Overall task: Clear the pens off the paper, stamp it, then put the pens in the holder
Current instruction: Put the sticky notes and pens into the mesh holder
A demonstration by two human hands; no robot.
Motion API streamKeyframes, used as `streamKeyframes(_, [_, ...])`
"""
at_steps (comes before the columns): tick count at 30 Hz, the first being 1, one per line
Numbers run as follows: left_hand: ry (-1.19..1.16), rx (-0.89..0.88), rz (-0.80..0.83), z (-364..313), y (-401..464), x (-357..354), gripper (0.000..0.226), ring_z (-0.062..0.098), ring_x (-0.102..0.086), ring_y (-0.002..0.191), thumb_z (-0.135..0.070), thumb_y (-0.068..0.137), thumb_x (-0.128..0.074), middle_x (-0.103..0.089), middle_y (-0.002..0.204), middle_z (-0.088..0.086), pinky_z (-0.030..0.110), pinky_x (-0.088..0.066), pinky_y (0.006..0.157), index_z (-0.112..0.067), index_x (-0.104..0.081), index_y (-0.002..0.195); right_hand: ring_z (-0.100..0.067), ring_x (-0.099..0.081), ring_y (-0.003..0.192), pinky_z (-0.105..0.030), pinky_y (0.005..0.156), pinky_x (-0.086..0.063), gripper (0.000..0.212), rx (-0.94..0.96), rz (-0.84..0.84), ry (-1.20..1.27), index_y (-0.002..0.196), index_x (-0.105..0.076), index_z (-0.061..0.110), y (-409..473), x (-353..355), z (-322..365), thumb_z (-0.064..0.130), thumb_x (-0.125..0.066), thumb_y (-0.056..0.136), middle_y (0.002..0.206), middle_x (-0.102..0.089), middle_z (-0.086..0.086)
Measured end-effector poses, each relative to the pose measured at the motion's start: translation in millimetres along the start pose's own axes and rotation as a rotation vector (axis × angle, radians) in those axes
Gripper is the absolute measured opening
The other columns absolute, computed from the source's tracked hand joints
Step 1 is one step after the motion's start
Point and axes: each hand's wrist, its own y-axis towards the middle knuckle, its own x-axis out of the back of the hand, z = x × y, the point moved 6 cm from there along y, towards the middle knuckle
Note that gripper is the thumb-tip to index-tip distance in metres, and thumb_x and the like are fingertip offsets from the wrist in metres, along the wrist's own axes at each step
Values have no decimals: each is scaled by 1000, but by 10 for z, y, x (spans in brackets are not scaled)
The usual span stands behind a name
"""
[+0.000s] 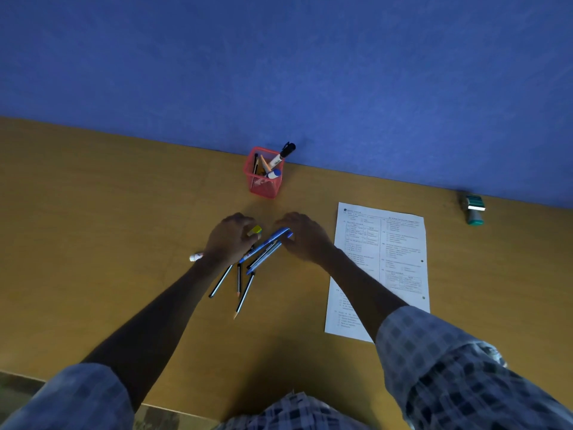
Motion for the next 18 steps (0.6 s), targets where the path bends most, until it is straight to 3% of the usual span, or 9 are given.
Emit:
streamKeyframes(4, [71,7,55,-16,-27,-88,30,29,-61,101,-21,88,-66,-64,109,11,35,-47,82,-11,-69,116,-22,-43,129,-40,101,-40,34,30,-13,-80,127,-59,22,-104,-39,6,26,-58,93,136,-49,-4])
streamKeyframes(10, [73,22,9,-32,-23,-83,26,31,-62,100,-14,87,-64,-66,109,12,34,-46,79,-6,-70,110,-23,-50,118,-39,97,-42,26,26,-12,-34,115,-63,16,-135,-21,14,26,-62,91,120,-56,-5])
streamKeyframes(14, [6,59,-77,-35,30,29,30,28,-63,101,-19,87,-66,-68,112,8,30,-46,80,-10,-68,115,-23,-54,114,-36,96,-39,24,29,-48,16,112,-69,18,-151,33,-4,27,-65,90,116,-64,-3])
streamKeyframes(18, [-106,-16,-235,-100,82,292,27,21,-64,82,-17,87,-65,-68,94,0,28,-49,70,-17,-64,114,-21,-64,95,-36,84,-49,20,54,-99,258,106,-74,18,-152,231,48,17,-68,87,103,-72,-4])
